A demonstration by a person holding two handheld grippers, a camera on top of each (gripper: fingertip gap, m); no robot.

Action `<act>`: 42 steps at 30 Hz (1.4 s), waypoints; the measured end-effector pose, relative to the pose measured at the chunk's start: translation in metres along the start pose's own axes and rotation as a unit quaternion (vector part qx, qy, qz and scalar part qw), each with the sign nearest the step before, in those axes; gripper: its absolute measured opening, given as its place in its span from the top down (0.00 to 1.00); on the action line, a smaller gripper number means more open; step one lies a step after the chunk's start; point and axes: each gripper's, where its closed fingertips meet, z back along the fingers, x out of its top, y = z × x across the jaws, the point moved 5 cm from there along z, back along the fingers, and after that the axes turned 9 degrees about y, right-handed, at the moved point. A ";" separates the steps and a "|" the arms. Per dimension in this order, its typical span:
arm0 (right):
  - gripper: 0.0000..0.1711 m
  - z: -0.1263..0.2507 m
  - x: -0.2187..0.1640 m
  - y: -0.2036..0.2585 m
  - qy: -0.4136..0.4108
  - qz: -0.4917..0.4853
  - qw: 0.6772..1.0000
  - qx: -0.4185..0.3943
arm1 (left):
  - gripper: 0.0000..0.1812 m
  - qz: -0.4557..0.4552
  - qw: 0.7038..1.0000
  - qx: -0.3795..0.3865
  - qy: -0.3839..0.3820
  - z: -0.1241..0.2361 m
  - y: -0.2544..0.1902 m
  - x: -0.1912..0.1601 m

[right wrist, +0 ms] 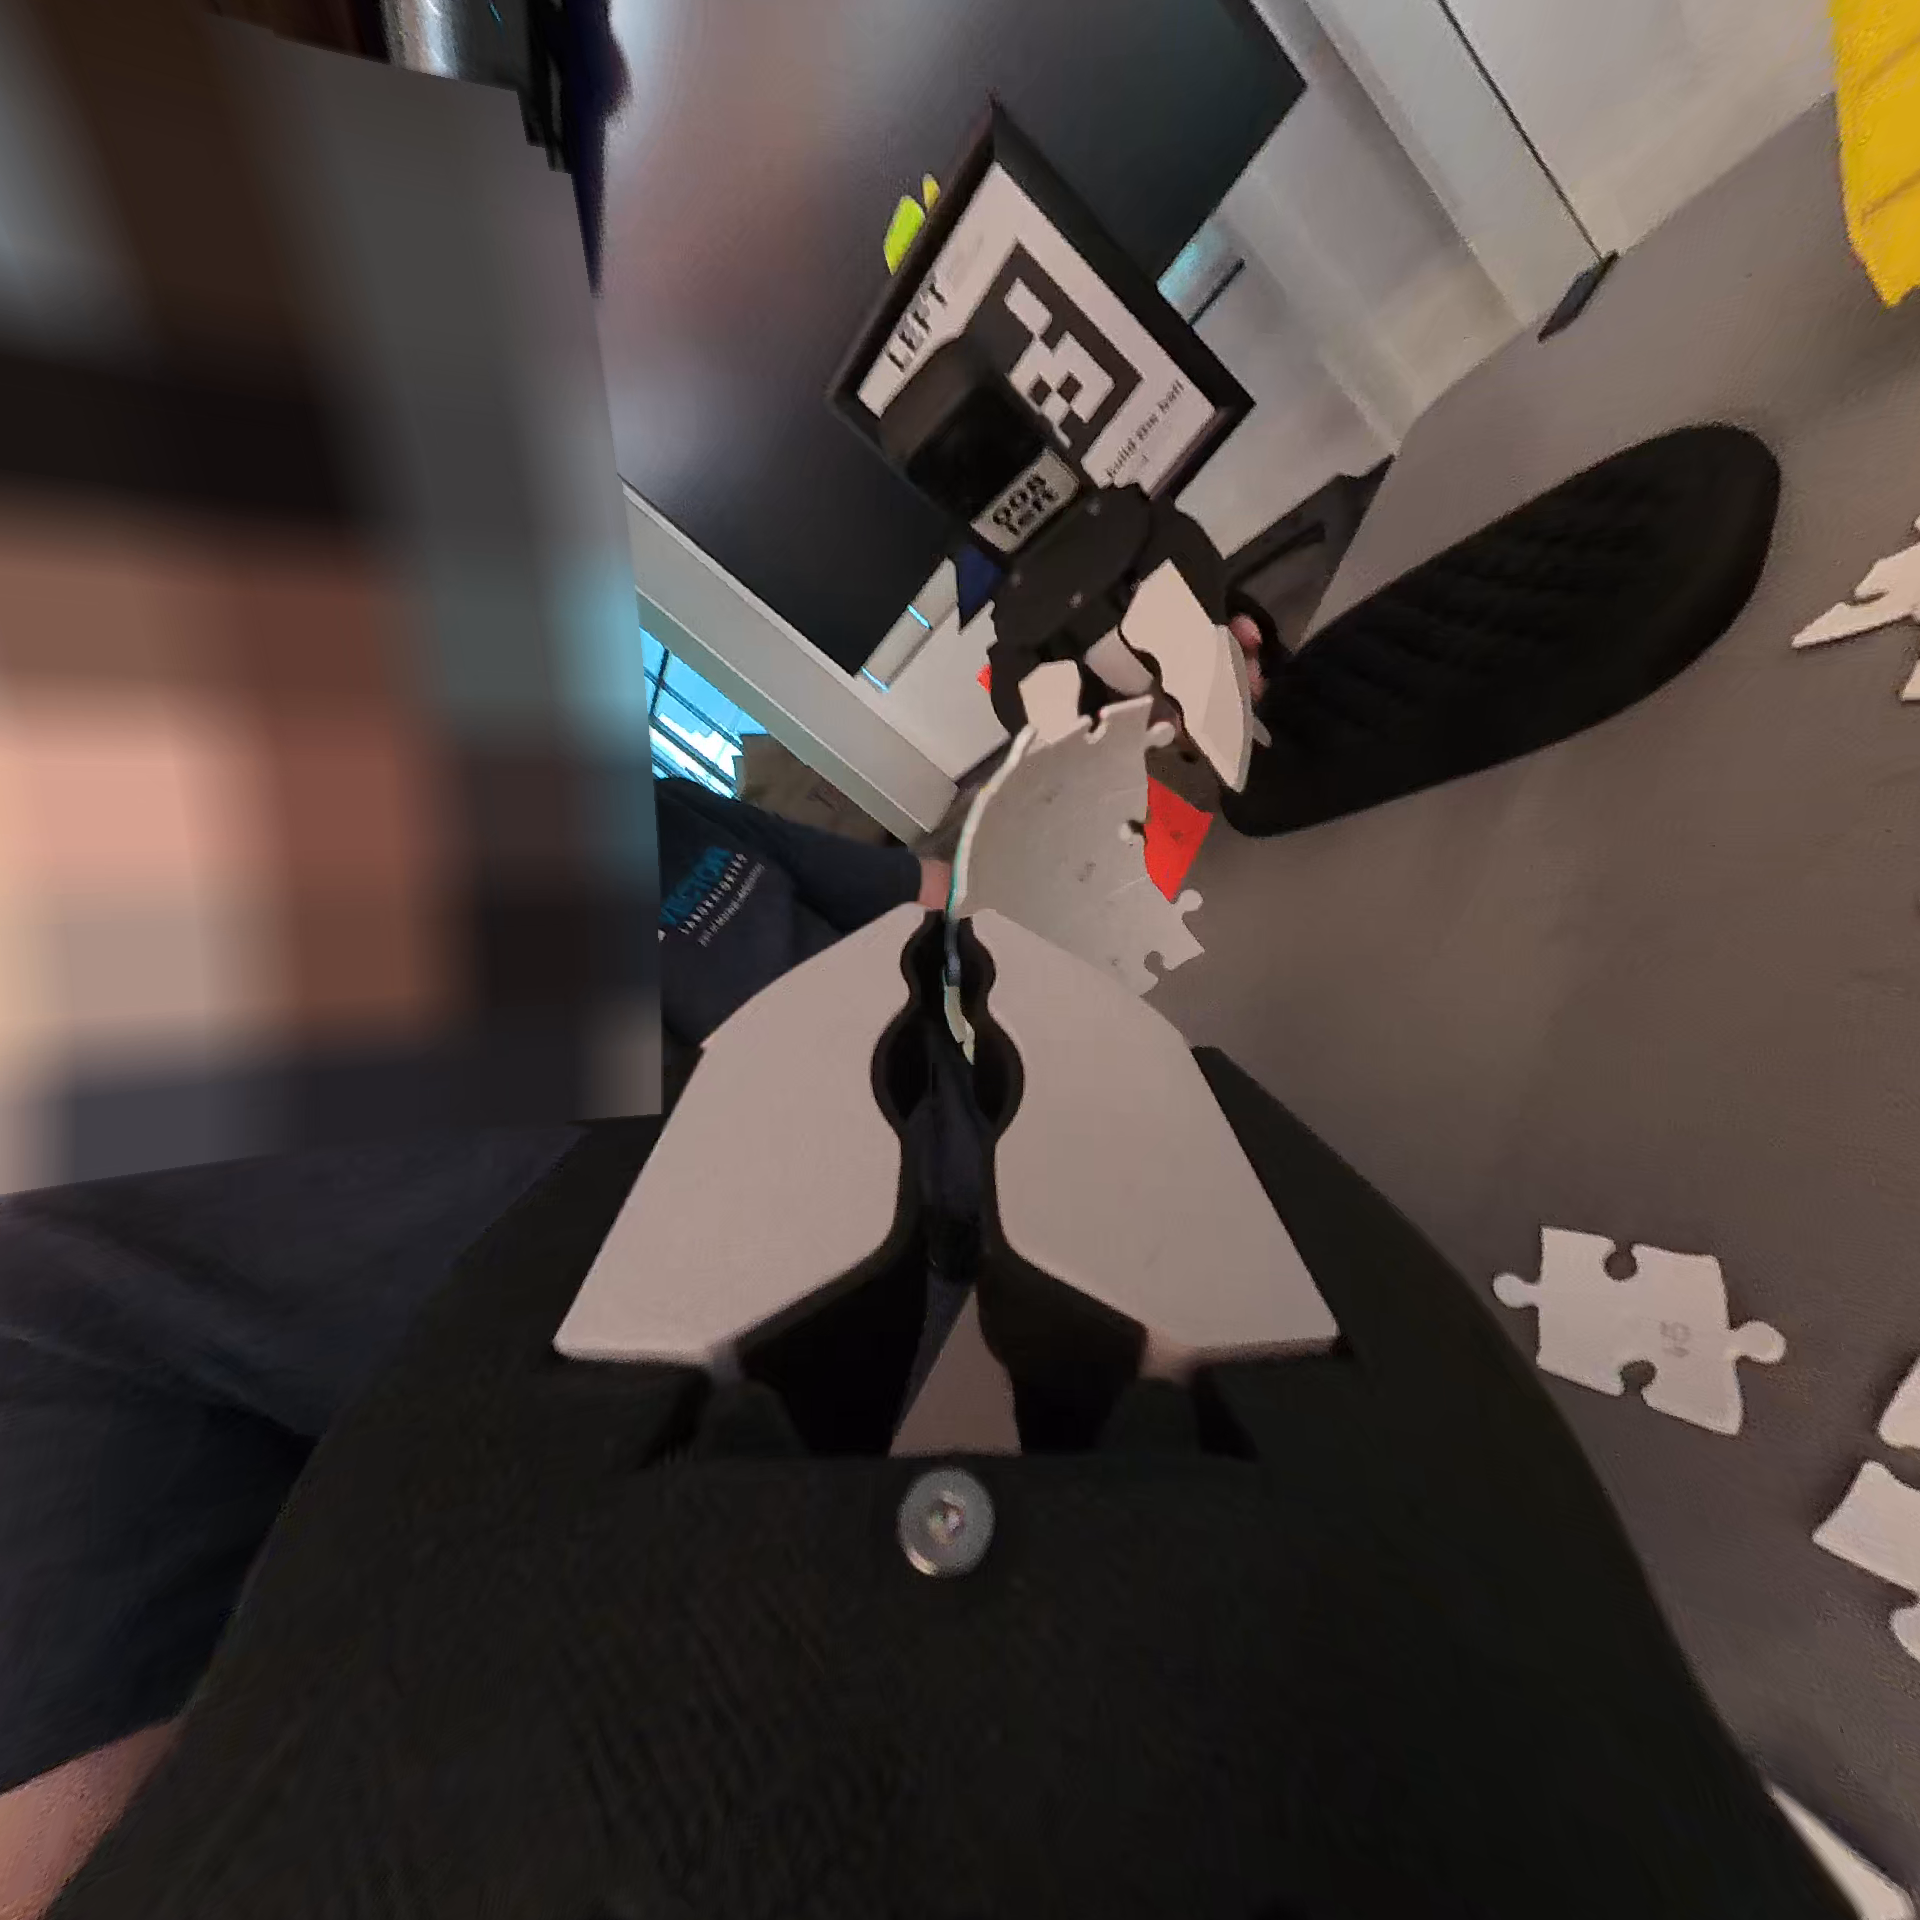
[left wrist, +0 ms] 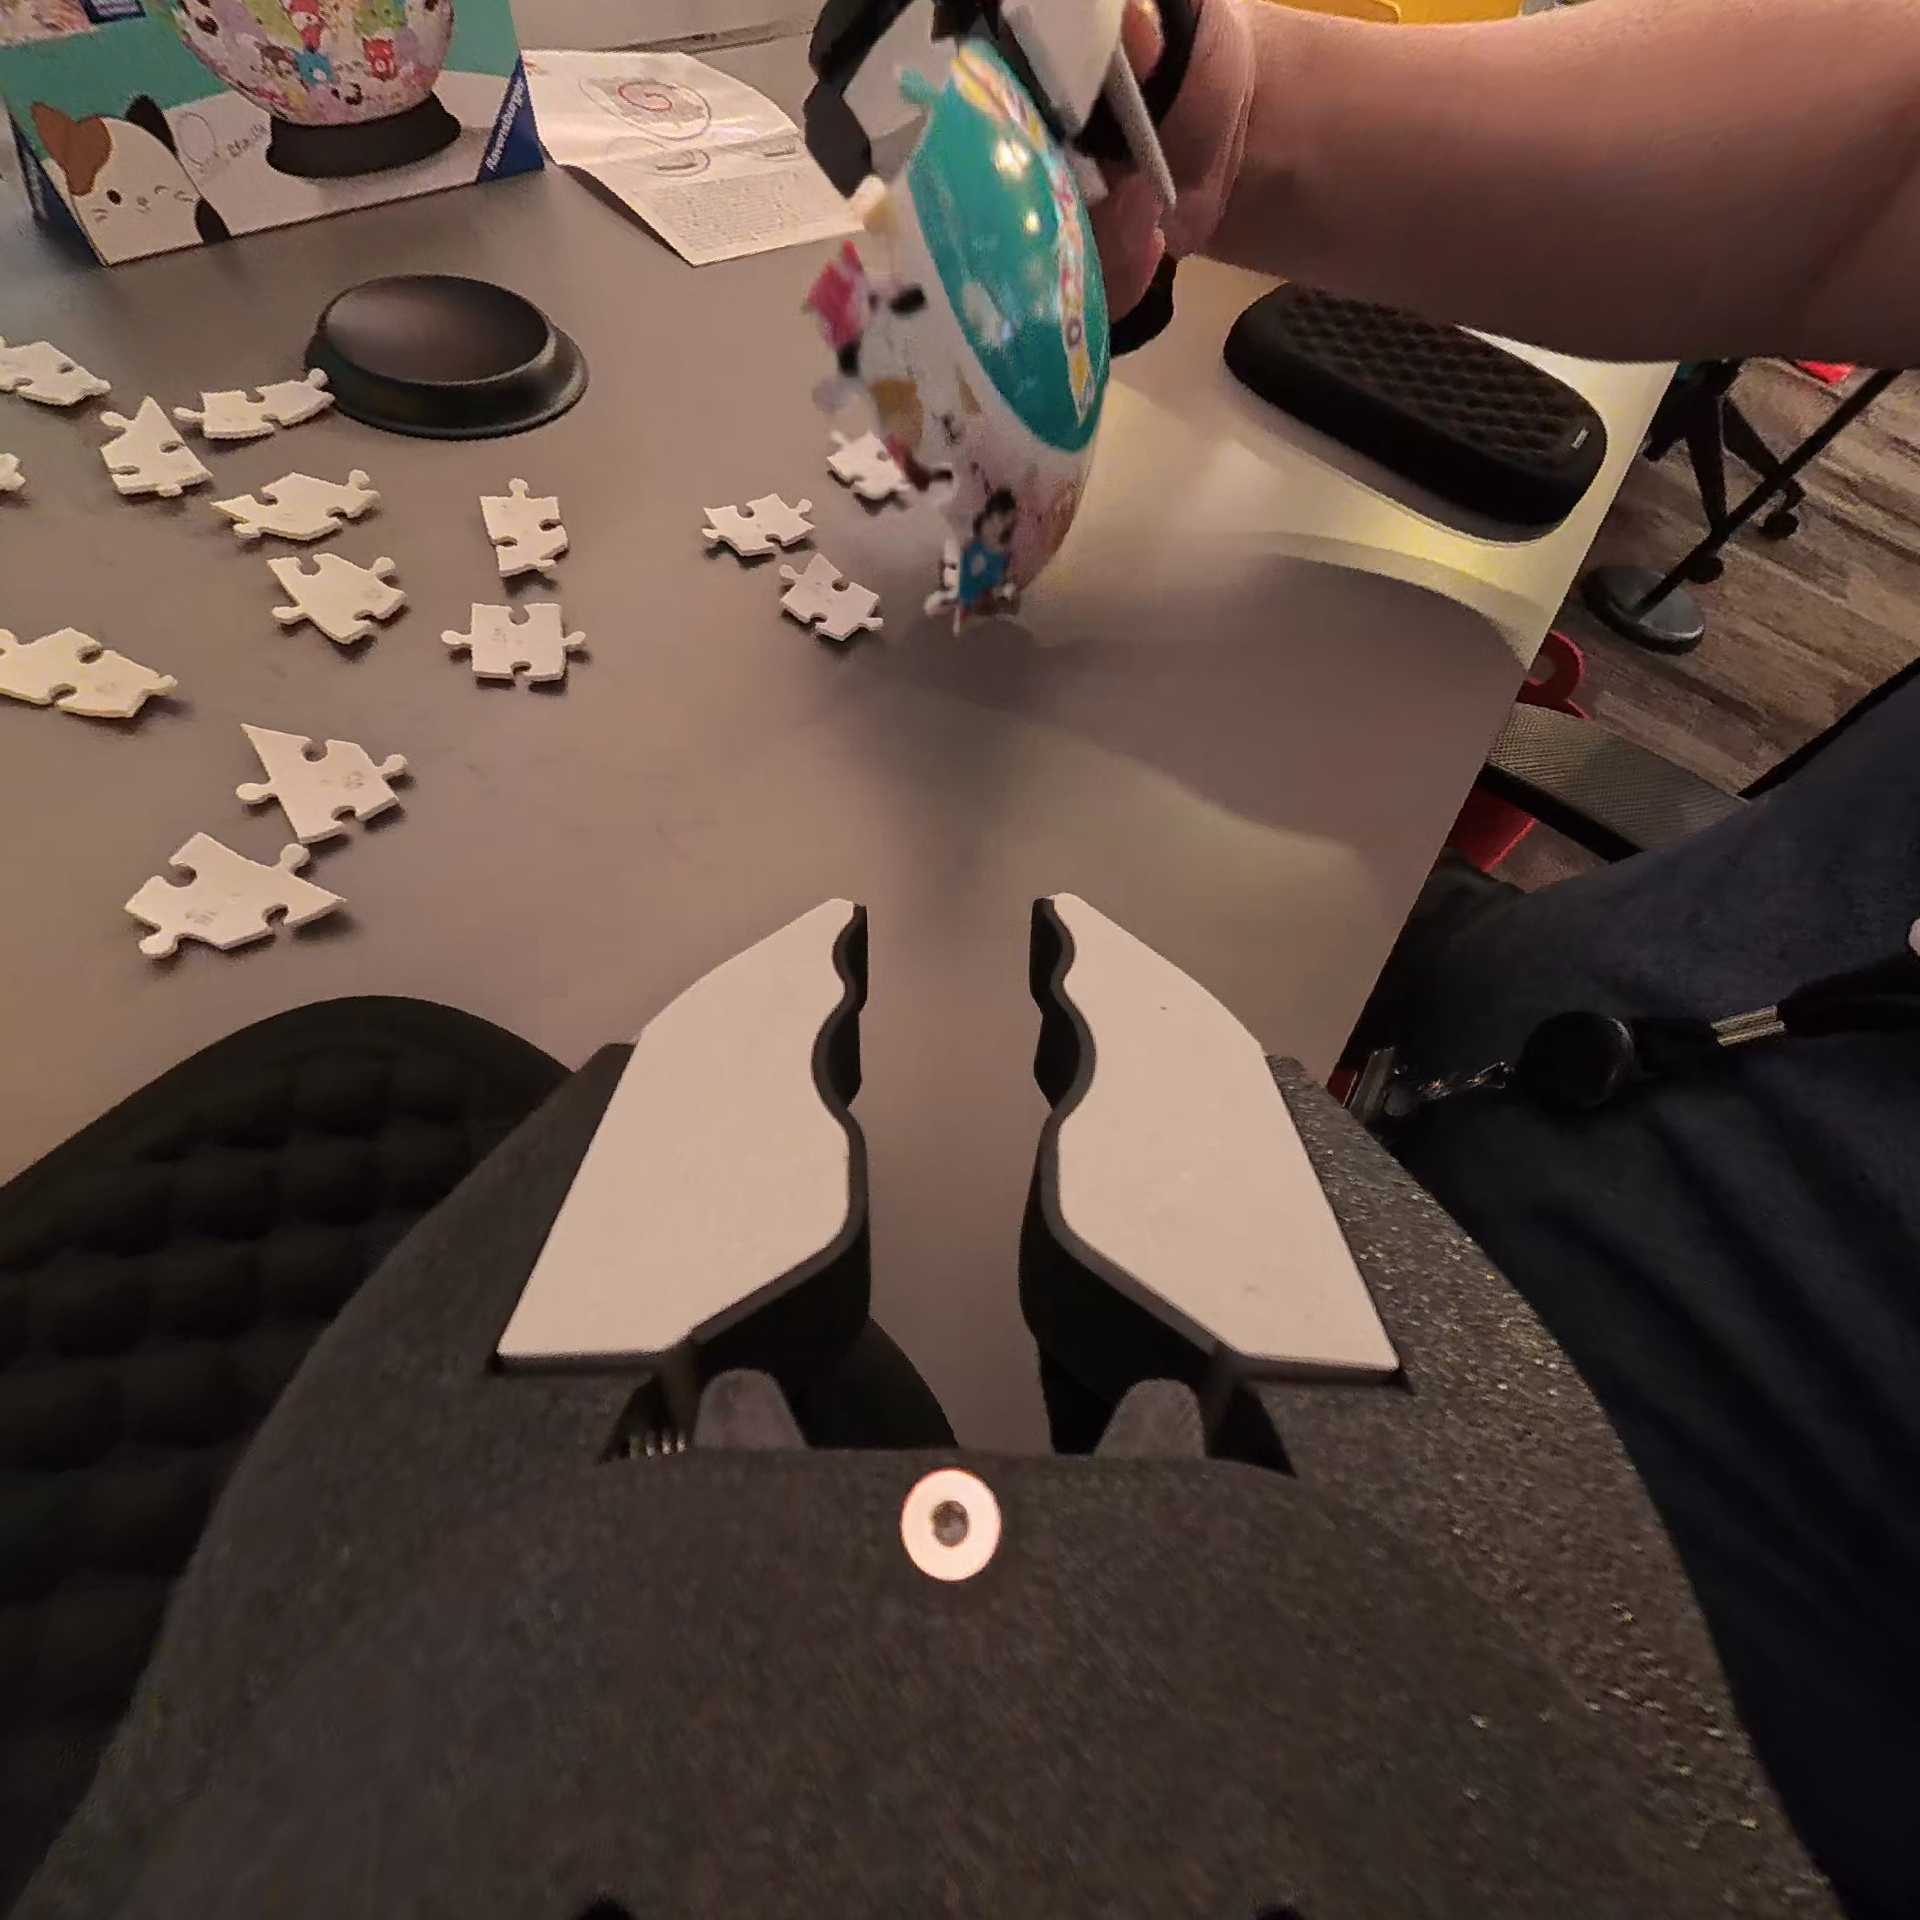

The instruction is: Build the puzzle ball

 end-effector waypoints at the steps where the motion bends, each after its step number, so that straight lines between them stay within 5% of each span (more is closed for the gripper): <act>1: 0.98 0.002 0.002 0.000 -0.011 0.000 1.000 0.006 | 0.84 0.001 1.000 0.001 0.000 0.001 0.000 -0.001; 18: 0.98 0.005 -0.001 0.000 -0.013 0.010 1.000 -0.013 | 0.84 -0.002 1.000 -0.001 -0.004 0.001 -0.001 0.005; 25: 0.98 -0.019 -0.020 0.007 0.092 0.158 0.977 -0.110 | 0.84 0.007 1.000 -0.003 -0.002 0.001 -0.001 0.001; 34: 0.98 -0.050 -0.056 0.005 0.251 0.382 0.848 -0.269 | 0.84 0.020 1.000 0.016 0.004 0.012 -0.015 -0.006; 42: 0.98 -0.064 -0.078 -0.005 0.323 0.497 0.740 -0.318 | 0.84 0.025 0.999 0.026 -0.008 0.013 -0.031 0.001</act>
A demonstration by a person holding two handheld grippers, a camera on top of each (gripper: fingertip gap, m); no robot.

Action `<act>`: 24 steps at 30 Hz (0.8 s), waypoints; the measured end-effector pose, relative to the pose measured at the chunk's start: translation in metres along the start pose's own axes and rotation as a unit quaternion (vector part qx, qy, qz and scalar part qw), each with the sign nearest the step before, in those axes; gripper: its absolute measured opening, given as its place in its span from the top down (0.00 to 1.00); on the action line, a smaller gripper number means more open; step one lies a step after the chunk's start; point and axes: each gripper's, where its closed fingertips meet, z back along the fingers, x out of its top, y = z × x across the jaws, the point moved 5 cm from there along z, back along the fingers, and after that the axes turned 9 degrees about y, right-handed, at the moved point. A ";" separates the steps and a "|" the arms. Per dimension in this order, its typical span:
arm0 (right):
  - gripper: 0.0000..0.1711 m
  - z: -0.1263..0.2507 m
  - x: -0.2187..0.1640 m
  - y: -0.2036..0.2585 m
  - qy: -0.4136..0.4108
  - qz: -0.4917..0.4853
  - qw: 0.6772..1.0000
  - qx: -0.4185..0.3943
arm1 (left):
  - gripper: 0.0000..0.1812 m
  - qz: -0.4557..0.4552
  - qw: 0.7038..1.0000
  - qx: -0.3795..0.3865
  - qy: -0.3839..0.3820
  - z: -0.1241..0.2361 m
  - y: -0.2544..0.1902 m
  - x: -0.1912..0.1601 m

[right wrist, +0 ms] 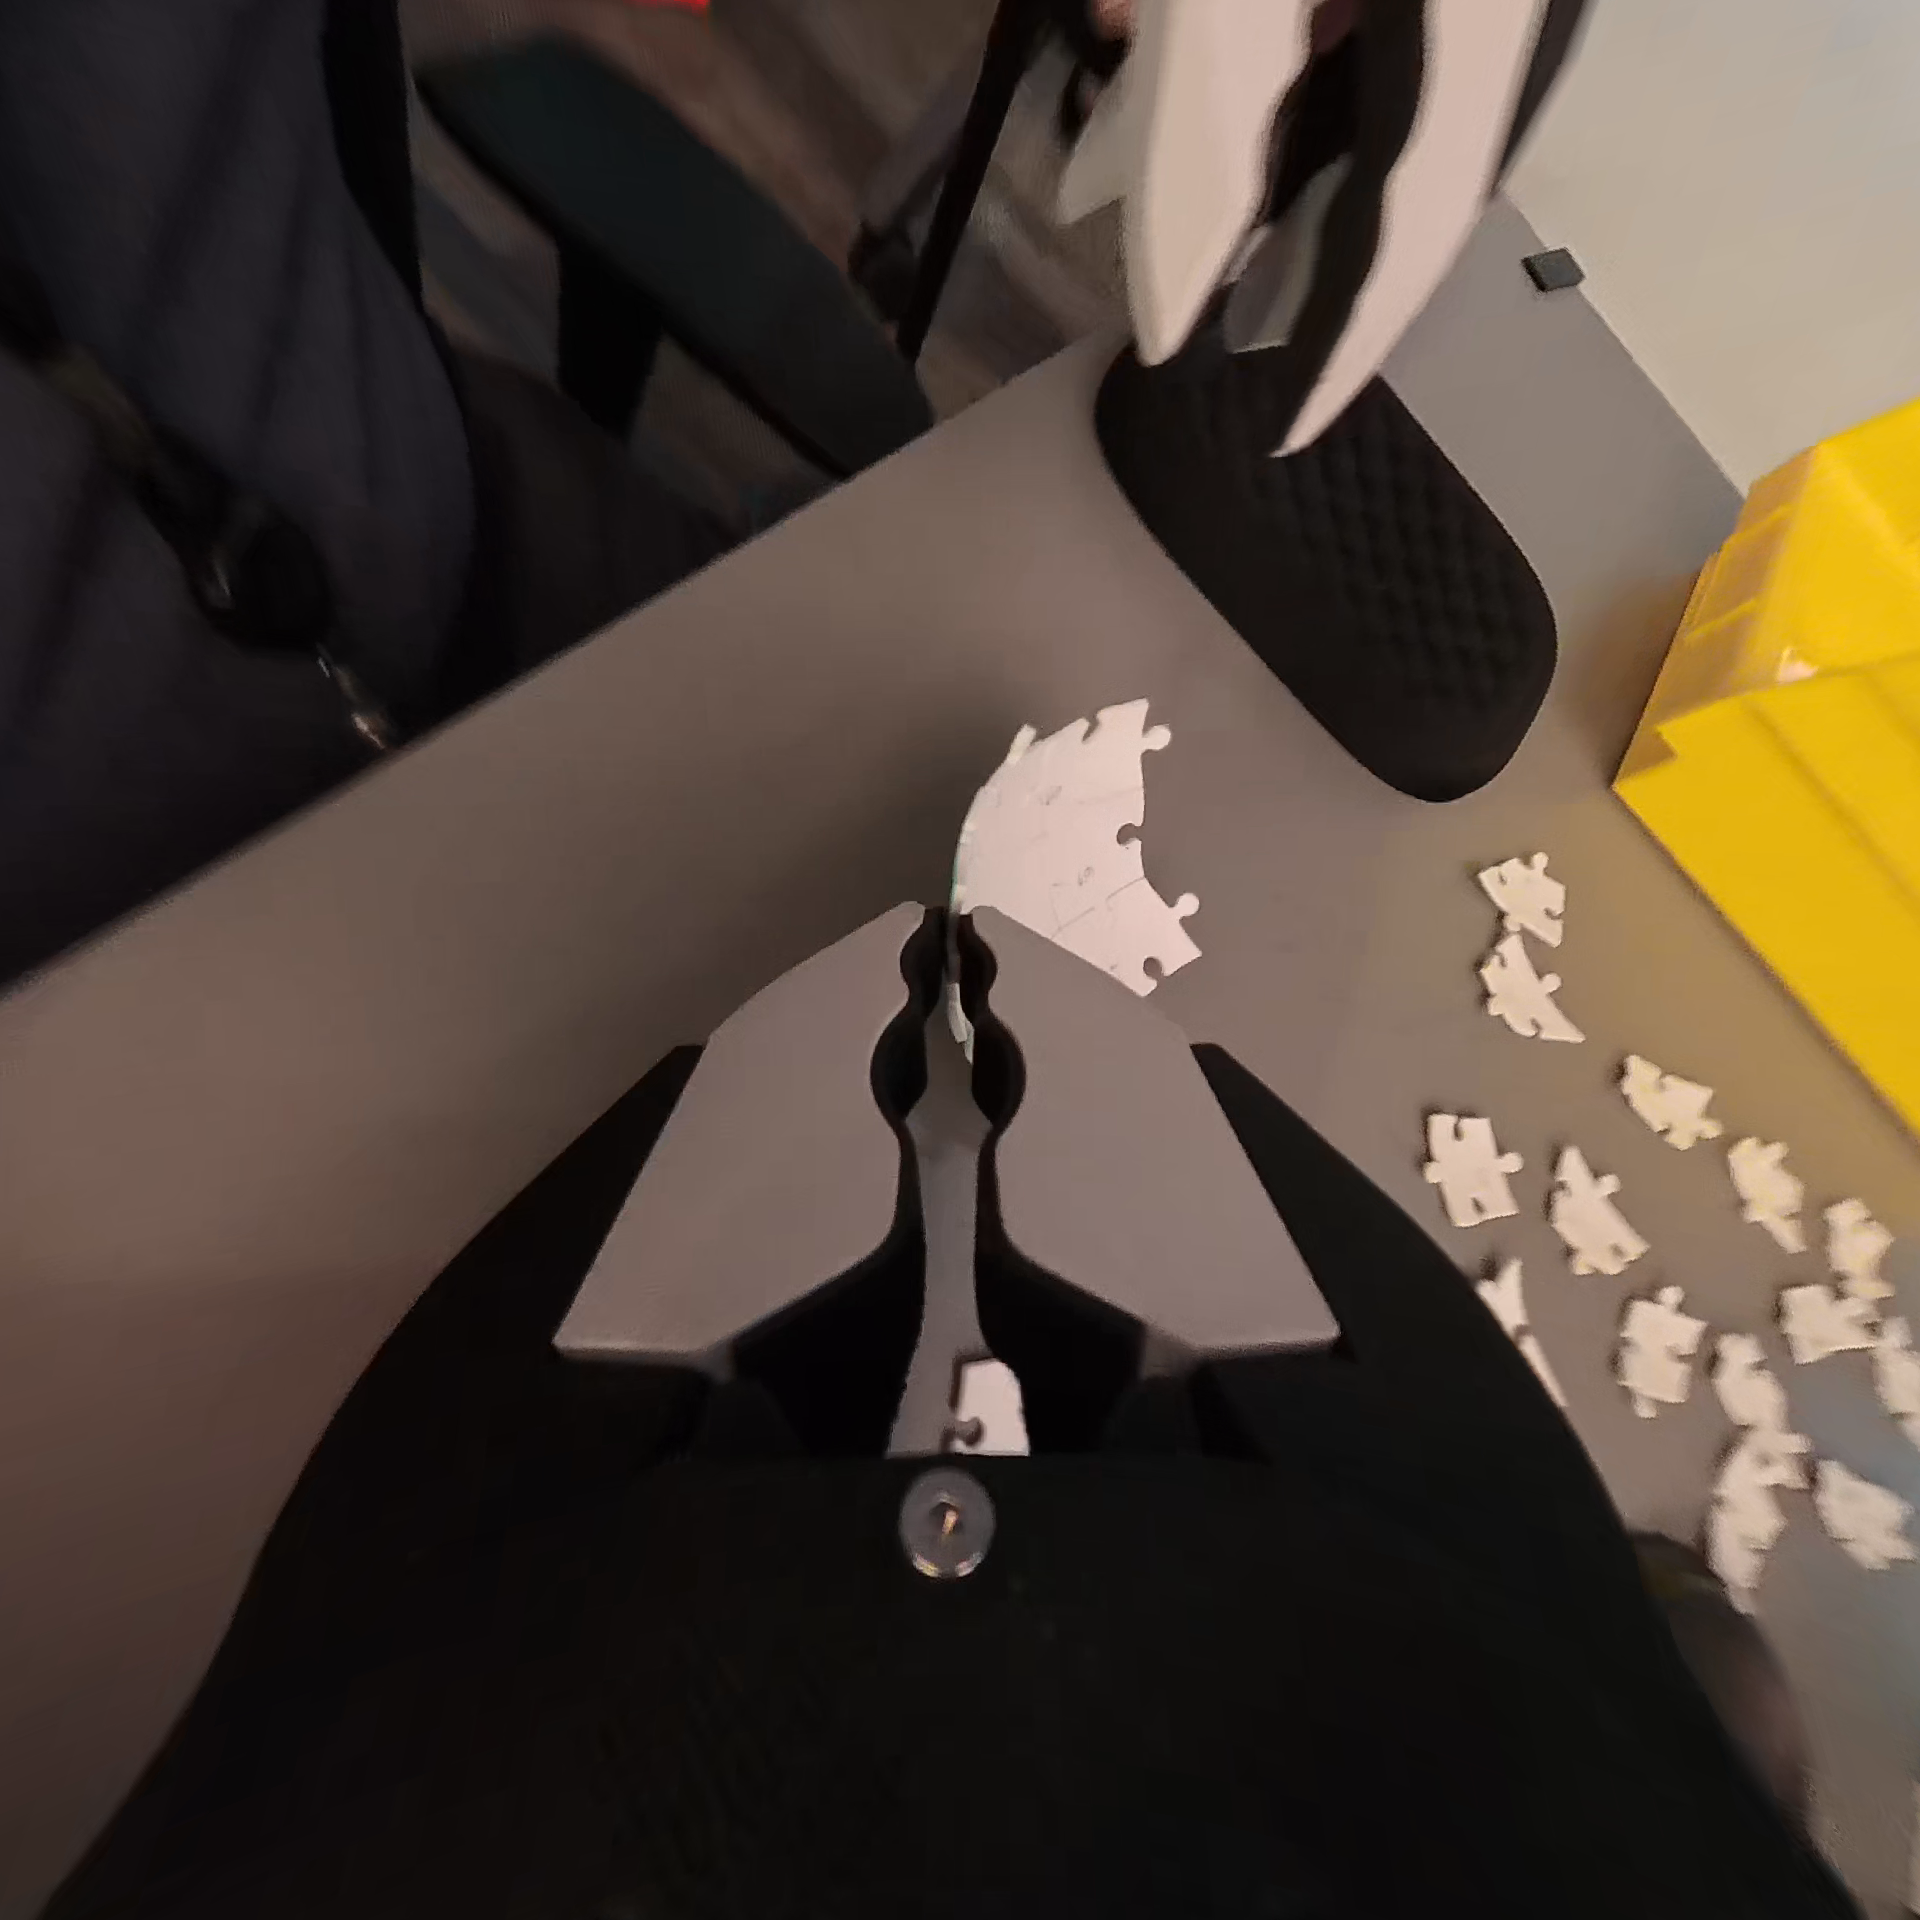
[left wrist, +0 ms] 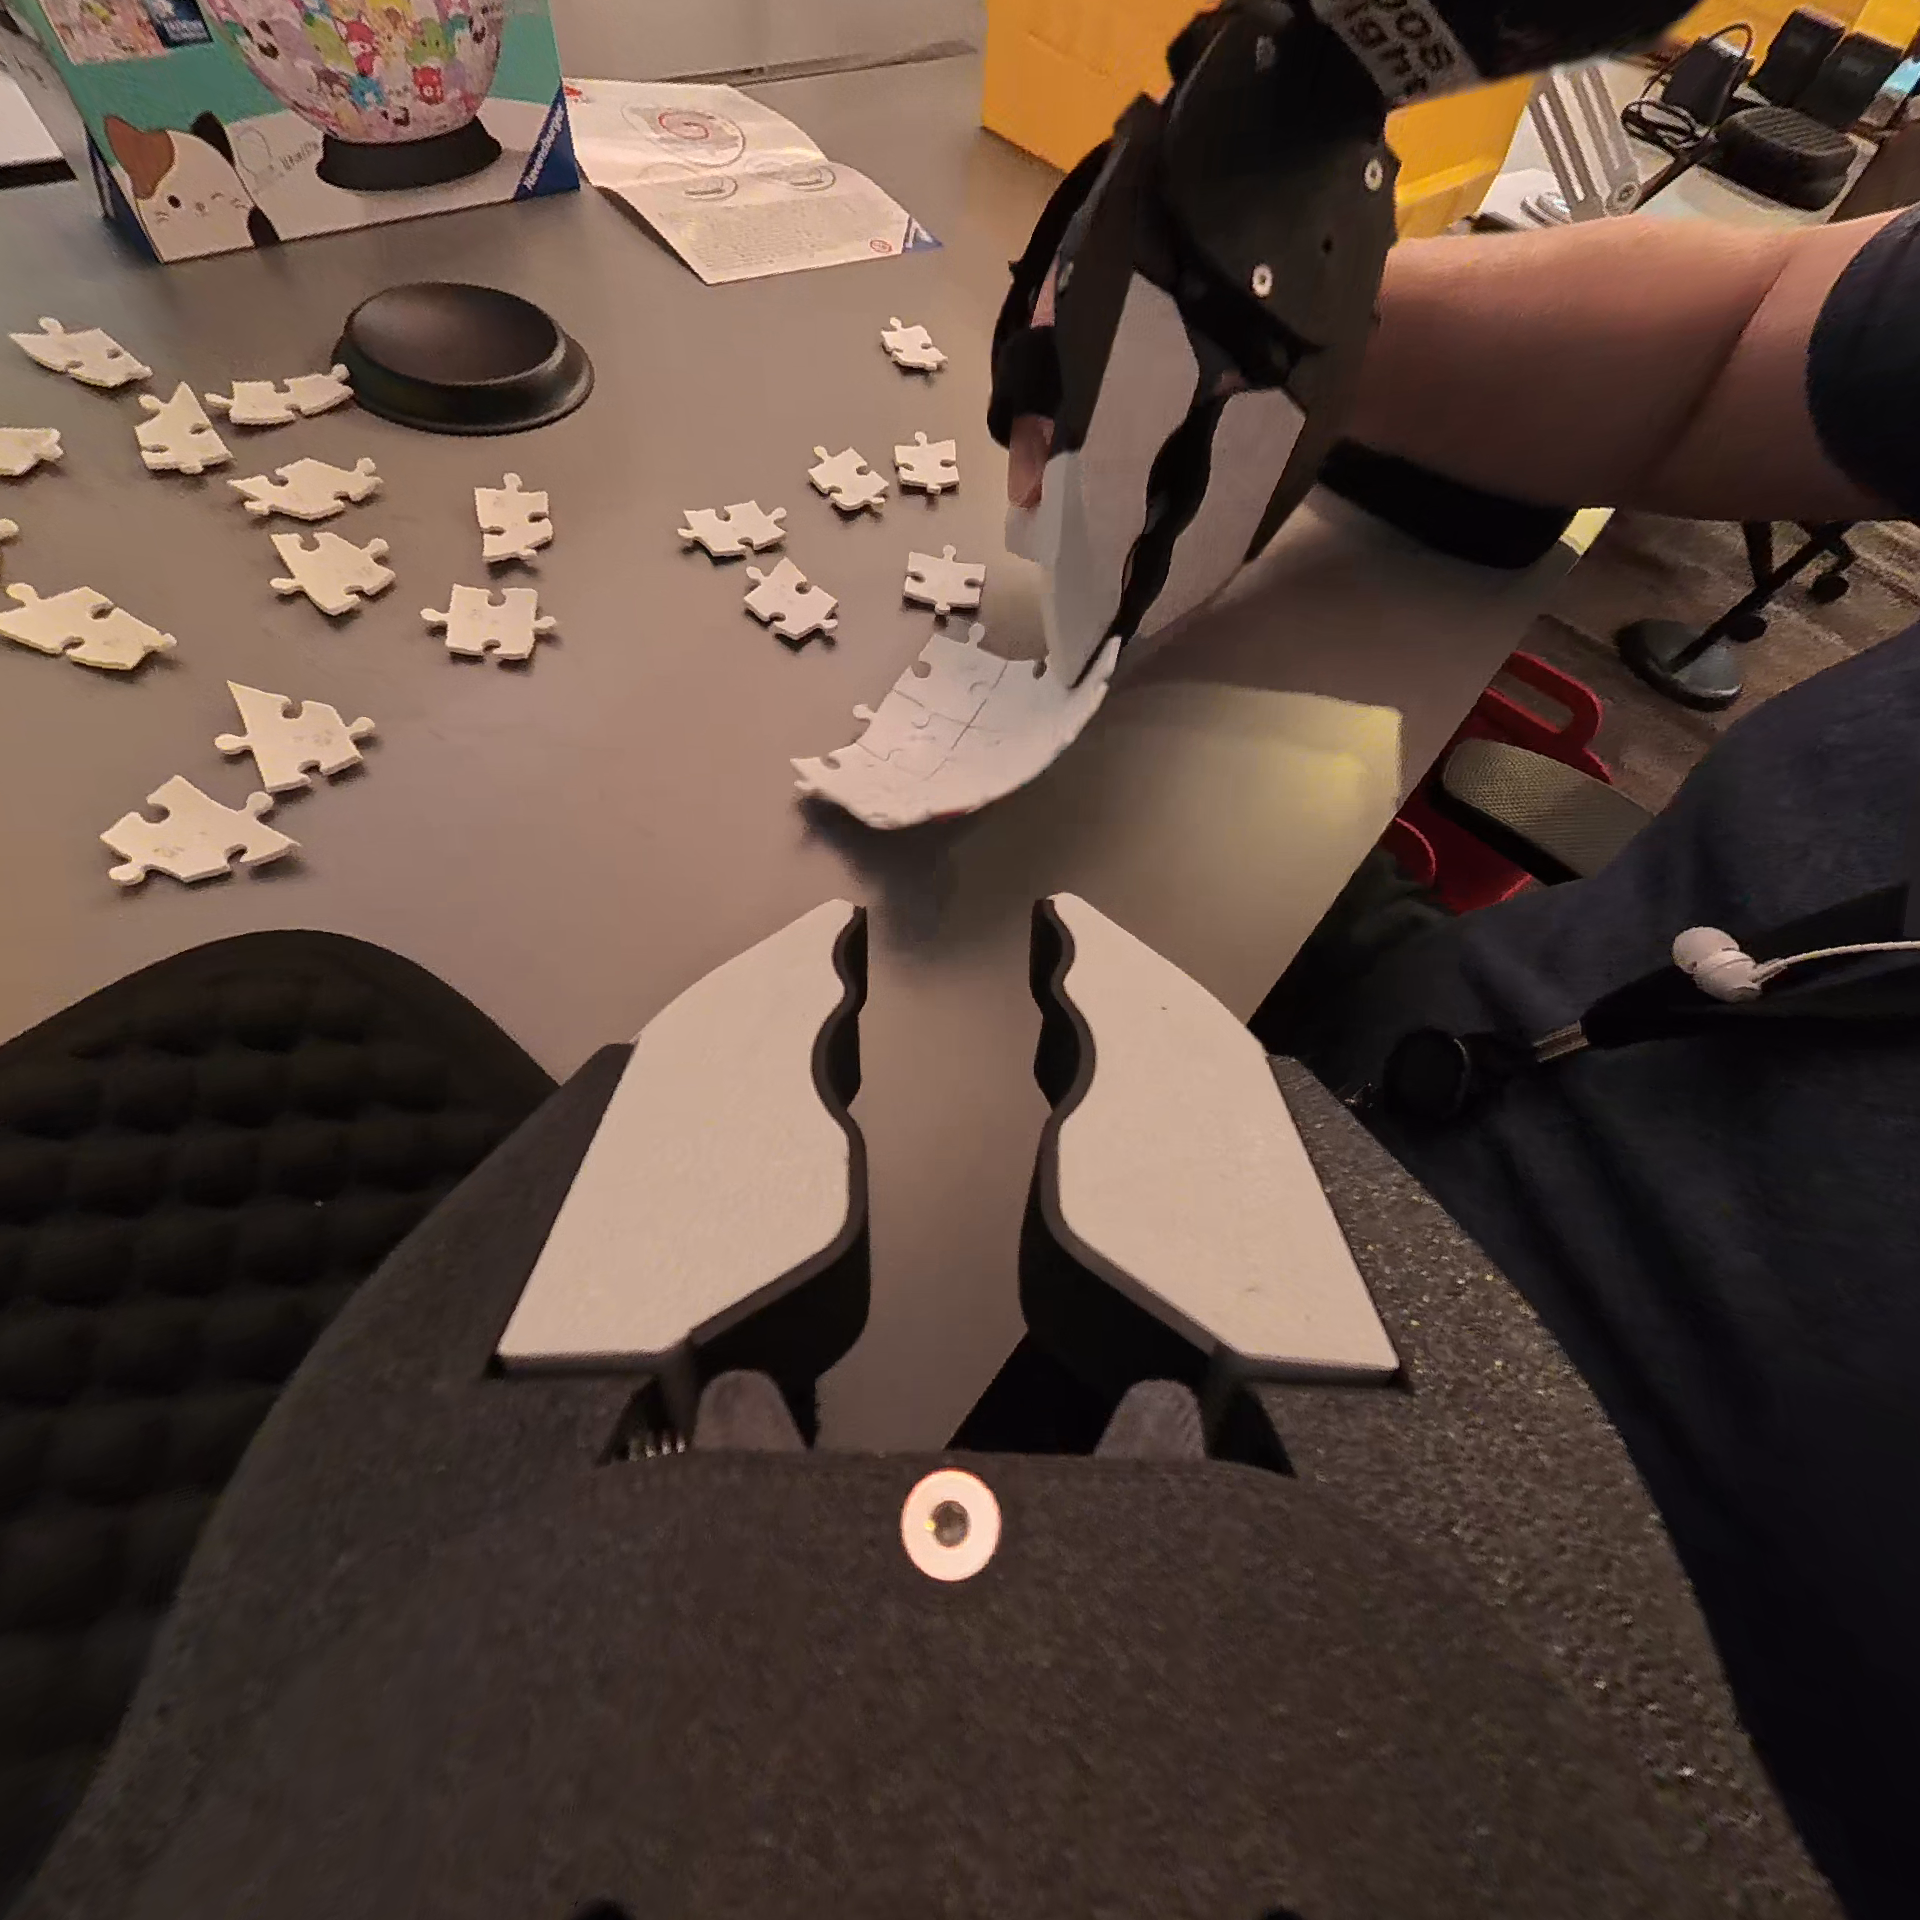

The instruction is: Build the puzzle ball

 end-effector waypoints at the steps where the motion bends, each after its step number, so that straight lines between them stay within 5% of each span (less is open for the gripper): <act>1: 0.98 -0.002 0.000 0.002 0.005 0.013 1.000 -0.004 | 0.84 0.001 1.000 -0.001 0.002 -0.002 0.000 0.002; 9: 0.97 -0.011 -0.015 0.002 0.033 0.079 0.996 -0.041 | 0.84 -0.024 0.999 0.007 0.046 -0.021 -0.005 0.012; 24: 0.87 -0.009 -0.039 -0.001 0.065 -0.001 0.996 -0.055 | 0.84 -0.002 0.996 -0.064 0.069 -0.066 -0.011 0.004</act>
